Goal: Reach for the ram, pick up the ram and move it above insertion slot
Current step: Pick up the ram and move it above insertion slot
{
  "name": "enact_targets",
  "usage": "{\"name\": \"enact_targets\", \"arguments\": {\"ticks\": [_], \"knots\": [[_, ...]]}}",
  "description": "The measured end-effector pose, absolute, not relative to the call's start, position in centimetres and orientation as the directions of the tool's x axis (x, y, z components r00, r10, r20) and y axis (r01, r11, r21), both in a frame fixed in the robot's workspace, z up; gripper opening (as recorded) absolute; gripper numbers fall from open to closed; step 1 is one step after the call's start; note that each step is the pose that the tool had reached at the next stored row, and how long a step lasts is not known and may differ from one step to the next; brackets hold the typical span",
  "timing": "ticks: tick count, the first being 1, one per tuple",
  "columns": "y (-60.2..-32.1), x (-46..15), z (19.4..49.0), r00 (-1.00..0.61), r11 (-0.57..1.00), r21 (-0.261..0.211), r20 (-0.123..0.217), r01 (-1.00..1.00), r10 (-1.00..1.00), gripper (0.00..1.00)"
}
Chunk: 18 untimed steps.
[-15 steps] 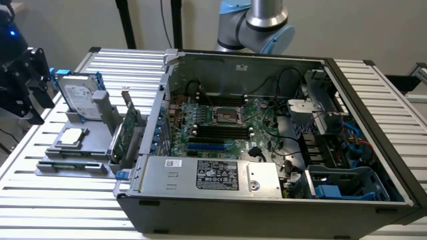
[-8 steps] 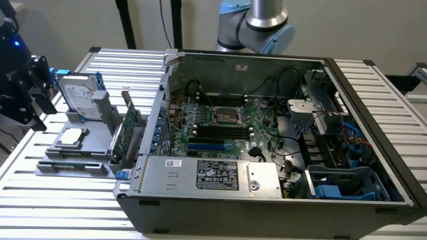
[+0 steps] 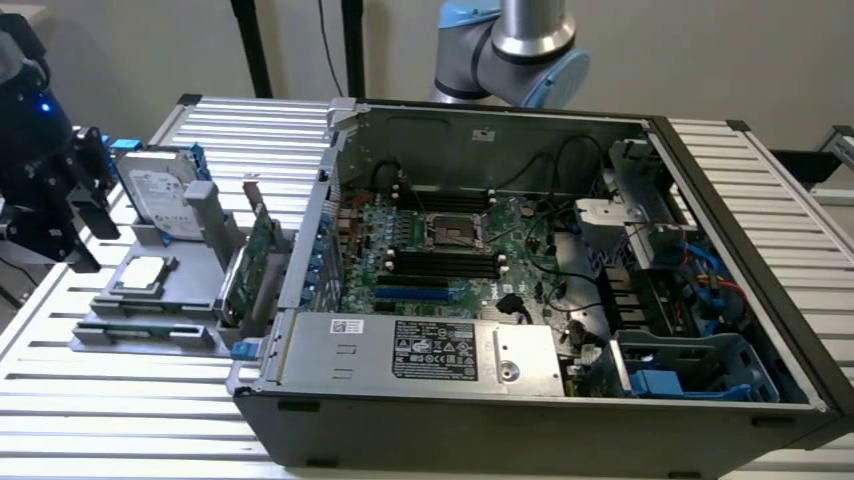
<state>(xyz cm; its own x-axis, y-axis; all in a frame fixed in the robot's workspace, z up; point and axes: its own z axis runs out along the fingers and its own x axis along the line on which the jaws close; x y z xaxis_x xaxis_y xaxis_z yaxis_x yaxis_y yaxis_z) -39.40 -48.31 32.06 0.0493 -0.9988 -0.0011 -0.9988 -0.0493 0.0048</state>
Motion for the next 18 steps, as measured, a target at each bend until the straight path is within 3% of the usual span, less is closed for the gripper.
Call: {"name": "enact_targets", "arguments": {"ticks": [18], "knots": [[-48.3, -39.4, 28.8, 0.049, -0.049, 0.005, -0.001, -0.999, -0.999, 0.48]]}}
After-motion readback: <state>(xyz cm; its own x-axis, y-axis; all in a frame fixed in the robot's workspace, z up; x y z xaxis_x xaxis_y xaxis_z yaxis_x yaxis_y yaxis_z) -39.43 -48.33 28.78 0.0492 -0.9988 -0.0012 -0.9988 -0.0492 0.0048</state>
